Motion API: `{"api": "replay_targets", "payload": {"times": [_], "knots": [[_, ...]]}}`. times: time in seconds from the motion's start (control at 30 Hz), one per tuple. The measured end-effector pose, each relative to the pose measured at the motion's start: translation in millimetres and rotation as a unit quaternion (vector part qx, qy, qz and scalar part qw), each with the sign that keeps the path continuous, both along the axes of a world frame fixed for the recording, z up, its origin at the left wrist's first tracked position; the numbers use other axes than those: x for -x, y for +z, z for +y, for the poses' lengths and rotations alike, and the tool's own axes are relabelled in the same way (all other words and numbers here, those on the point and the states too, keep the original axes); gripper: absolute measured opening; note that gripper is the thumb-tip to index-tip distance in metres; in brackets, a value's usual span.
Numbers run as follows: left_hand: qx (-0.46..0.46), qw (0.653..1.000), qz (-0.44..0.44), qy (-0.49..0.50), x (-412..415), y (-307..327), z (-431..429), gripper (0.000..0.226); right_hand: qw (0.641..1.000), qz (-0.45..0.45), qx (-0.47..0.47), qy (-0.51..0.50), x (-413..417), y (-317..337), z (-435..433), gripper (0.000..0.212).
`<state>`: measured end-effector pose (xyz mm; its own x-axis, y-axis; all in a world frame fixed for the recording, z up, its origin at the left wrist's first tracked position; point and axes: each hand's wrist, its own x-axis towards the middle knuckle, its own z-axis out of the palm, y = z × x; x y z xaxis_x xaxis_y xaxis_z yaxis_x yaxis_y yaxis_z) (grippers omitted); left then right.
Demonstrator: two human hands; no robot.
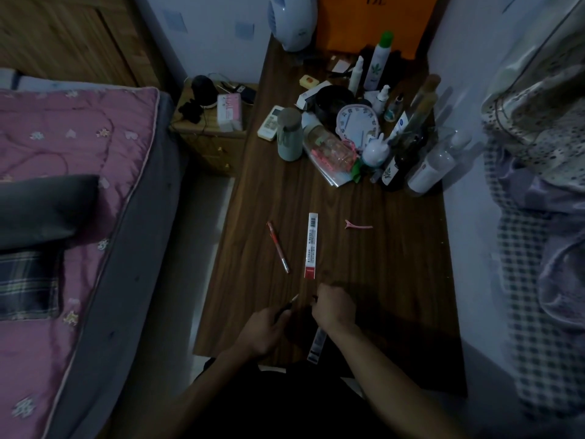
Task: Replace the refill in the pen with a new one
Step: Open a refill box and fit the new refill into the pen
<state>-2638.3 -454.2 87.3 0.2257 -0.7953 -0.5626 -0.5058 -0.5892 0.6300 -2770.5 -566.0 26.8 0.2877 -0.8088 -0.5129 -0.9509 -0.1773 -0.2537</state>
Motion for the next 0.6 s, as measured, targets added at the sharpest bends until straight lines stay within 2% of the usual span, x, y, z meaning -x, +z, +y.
{"api": "replay_targets", "payload": {"times": [0.1,0.17,0.27,0.47,0.53,0.6], "knots": [[0.009,1.0,0.001,0.0,-1.0,4.5,0.6,0.039,0.999,-0.025,-0.028,-0.036,0.2,1.4,-2.9,0.005],[0.017,1.0,-0.002,0.002,-0.8,7.3,1.2,0.037,0.988,-0.101,-0.071,-0.098,2.4,6.4,-7.3,0.008],[0.033,0.999,-0.009,0.009,0.2,13.2,1.4,0.036,0.935,-0.243,-0.154,-0.208,5.7,23.2,-12.8,0.018],[0.067,0.998,0.01,0.01,4.3,33.5,-0.6,0.033,0.822,-0.401,-0.244,-0.324,14.3,61.8,-15.2,0.02],[0.08,0.997,0.012,0.008,6.2,40.2,-1.3,0.031,0.803,-0.436,-0.245,-0.325,16.4,73.9,-15.3,0.024],[0.095,0.995,0.007,-0.001,8.6,45.8,-2.3,0.026,0.805,-0.447,-0.241,-0.308,16.5,85.9,-13.4,0.027]]}}
